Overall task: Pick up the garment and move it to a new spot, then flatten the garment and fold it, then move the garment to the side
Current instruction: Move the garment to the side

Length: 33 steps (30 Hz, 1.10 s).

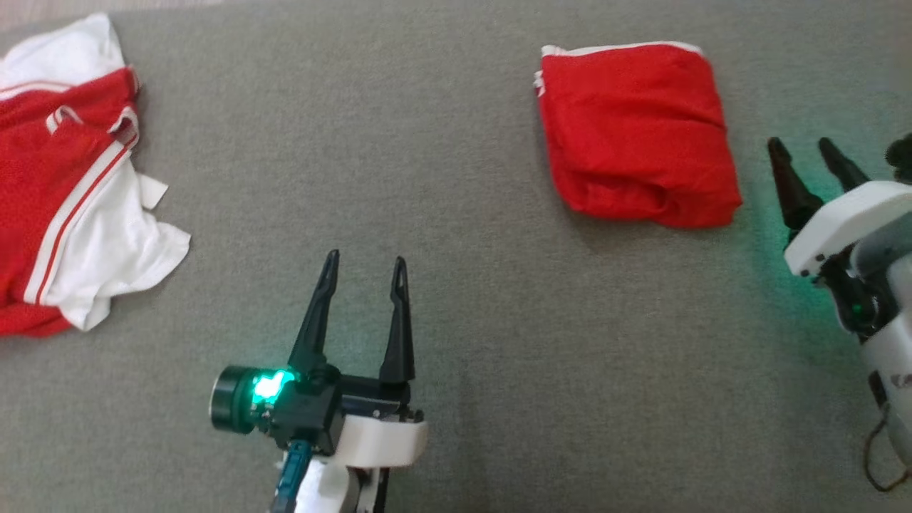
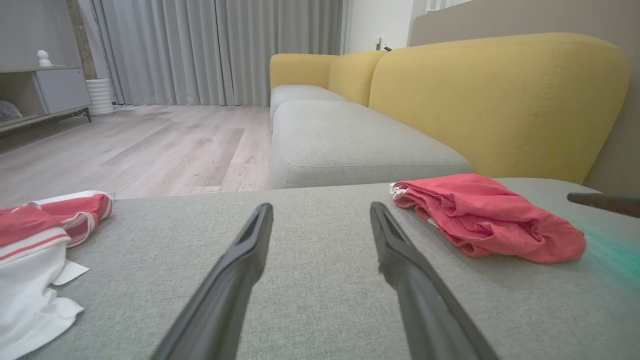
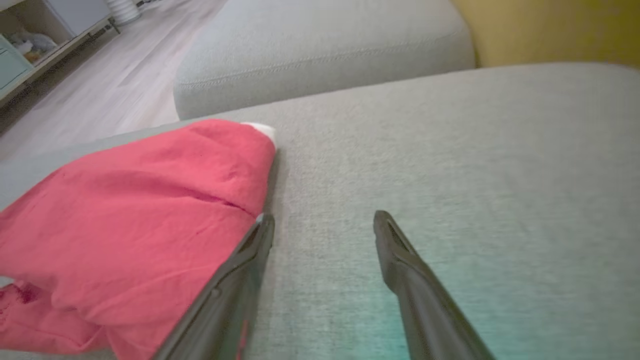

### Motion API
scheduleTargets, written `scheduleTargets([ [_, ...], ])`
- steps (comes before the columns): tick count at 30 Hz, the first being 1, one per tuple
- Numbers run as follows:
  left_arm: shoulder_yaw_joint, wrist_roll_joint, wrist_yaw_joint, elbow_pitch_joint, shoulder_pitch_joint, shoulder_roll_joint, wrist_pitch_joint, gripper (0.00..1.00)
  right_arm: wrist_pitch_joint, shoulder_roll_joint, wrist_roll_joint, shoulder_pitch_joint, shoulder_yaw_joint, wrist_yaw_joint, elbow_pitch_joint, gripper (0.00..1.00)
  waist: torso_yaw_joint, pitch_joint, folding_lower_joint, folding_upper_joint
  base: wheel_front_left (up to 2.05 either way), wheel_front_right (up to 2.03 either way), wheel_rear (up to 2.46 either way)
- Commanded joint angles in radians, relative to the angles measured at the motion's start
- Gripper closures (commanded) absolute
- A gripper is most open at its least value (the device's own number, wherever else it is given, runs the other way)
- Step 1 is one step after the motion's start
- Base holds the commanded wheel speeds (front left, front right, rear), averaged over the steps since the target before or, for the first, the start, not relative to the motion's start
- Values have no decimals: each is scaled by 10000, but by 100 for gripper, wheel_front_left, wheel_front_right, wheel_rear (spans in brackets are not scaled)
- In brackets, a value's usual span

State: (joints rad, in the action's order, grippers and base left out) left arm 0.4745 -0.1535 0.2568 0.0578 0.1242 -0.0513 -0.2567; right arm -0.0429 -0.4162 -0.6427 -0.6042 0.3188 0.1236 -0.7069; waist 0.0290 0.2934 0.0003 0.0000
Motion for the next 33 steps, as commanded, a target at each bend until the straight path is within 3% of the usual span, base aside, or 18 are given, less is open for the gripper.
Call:
scheduleTargets([
  [1, -123, -112, 119, -256, 274, 10, -51, 0, -41, -112, -428, -281, 349, 71, 164, 0, 200, 214, -3, 0, 0, 0, 0],
  [7, 144, -189, 267, -183, 528, 10, -51, 0, -352, -64, -1679, -717, 1438, 71, -141, 0, 374, 447, -3, 0, 0, 0, 0],
  [8, 168, -195, 290, -177, 561, 10, -51, 0, -467, -61, -1855, -726, 1658, 71, -166, 14, 384, 472, -3, 0, 0, 0, 0],
  [10, 204, -206, 337, -162, 612, 10, -51, 0, -599, -120, -2178, -727, 2056, 71, -144, 100, 378, 513, -3, 0, 0, 0, 0],
  [20, 13, -120, 343, -169, 822, 10, -51, 0, -72, -1964, -2806, -1003, 3098, 71, 74, 100, -411, 1023, -3, 0, 0, 0, 0],
  [21, -13, -55, 312, -167, 961, 11, -51, 0, 28, -2582, -2822, -1106, 3170, 71, 36, 100, -661, 1240, -3, 0, 0, 0, 0],
  [22, -13, -55, 312, -167, 961, 11, -51, 0, 28, -2582, -2822, -1106, 3170, 71, 36, 100, -661, 1240, -3, 0, 0, 0, 0],
  [29, -7, 341, 39, 39, 1759, 11, -51, 0, 287, -4654, -2498, -1639, 3283, 71, -476, 100, -1361, 2307, -3, 0, 0, 0, 0],
  [33, 22, 523, -82, 162, 2302, 11, -51, 0, 621, -5397, -2224, -2047, 3070, 71, -1018, 100, -1511, 2776, -3, 0, 0, 0, 0],
])
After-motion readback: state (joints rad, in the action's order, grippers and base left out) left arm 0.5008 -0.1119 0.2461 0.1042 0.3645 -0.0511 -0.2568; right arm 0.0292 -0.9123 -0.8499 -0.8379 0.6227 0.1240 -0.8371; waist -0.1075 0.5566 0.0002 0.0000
